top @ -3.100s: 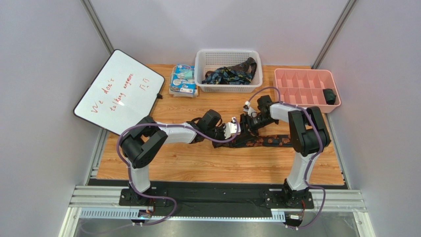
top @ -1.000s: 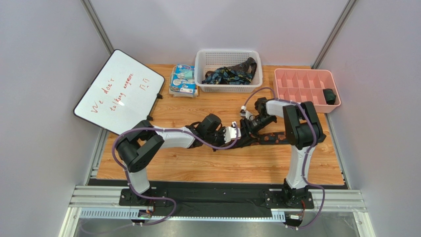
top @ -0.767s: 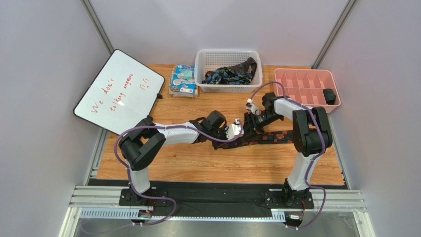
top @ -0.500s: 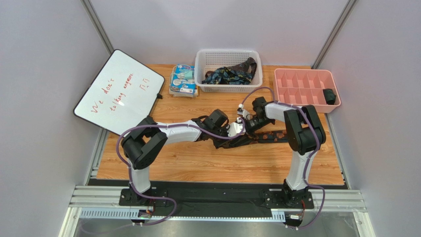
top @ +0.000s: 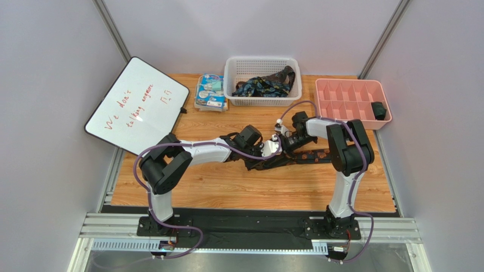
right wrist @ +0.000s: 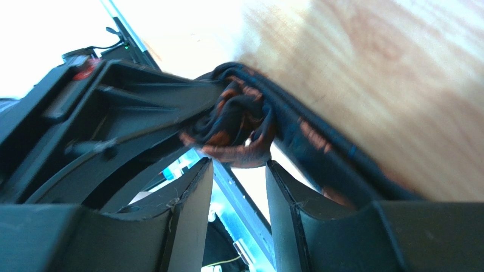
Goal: Roll the ties
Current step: Roll the tie at the center of the board.
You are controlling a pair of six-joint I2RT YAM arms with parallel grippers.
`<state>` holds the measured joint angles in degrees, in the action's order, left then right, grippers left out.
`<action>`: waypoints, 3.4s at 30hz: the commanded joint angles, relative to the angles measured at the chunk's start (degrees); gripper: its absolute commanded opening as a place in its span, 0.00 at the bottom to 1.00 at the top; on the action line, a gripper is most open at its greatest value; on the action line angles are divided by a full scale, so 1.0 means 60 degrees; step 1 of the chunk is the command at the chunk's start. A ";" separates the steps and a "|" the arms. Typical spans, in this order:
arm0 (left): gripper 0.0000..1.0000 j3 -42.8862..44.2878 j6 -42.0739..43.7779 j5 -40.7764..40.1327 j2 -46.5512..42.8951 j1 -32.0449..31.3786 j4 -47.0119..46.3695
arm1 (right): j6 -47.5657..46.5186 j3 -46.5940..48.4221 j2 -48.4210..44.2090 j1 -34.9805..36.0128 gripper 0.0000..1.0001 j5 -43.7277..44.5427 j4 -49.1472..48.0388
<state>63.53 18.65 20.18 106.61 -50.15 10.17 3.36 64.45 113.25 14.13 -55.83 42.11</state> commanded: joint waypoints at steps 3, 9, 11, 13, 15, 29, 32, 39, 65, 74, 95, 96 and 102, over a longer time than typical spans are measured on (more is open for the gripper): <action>0.18 -0.0407 0.0084 0.0005 0.0337 -0.0020 0.1278 | -0.0296 0.0582 -0.0536 0.0032 0.44 -0.0260 0.0321; 0.19 -0.0349 0.0128 0.0049 0.0382 -0.0020 0.1278 | -0.0427 0.0729 0.0211 0.0384 0.45 -0.0041 0.0160; 0.19 -0.0334 0.0128 0.0093 0.0411 -0.0020 0.1278 | -0.0471 0.0685 0.0415 0.0443 0.44 0.0222 0.0073; 0.20 -0.0334 0.0143 0.0151 0.0396 -0.0006 0.1263 | -0.0486 0.0670 0.0519 0.0487 0.42 0.0500 -0.0016; 0.20 -0.0349 0.0172 0.0181 0.0382 -0.0006 0.1249 | -0.0442 0.0699 0.0709 0.0487 0.38 0.0852 -0.0162; 0.54 -0.1225 -0.0075 0.1643 -0.1095 0.1032 0.0153 | 0.0012 0.0392 0.1427 0.0195 0.00 0.1761 -0.0353; 0.67 -0.2177 -0.0472 0.2509 -0.2209 0.1692 -0.1340 | -0.0061 0.0465 0.1807 0.0033 0.00 0.1937 -0.0119; 0.79 -0.3628 -0.0253 0.3167 -0.2550 0.1752 -0.4545 | -0.0105 0.0831 0.2745 -0.0304 0.00 0.2186 0.0570; 0.25 -0.2078 0.1050 0.0667 0.0090 0.0038 -0.3882 | -0.0281 0.0495 0.2208 -0.0041 0.00 0.0752 0.0585; 0.06 -0.2312 0.1037 0.0489 -0.0600 0.0082 -0.1829 | -0.1203 0.1516 0.0343 -0.0977 0.27 0.0322 0.2048; 0.05 -0.1199 0.0201 0.0445 -0.0908 0.0713 0.0369 | -0.0999 0.1036 0.1370 -0.0436 0.12 0.3550 0.1727; 0.06 -0.0952 0.0201 0.0183 -0.0806 0.0610 0.0602 | -0.0984 0.1138 0.1282 -0.0523 0.12 0.3404 0.1727; 0.06 -0.0626 -0.0018 -0.0302 -0.0204 0.0287 0.1015 | -0.0618 0.1506 0.0375 -0.0583 0.31 0.0726 0.1655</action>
<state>59.61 19.18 21.96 103.57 -48.03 10.09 -0.95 72.44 119.68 11.38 -48.10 54.57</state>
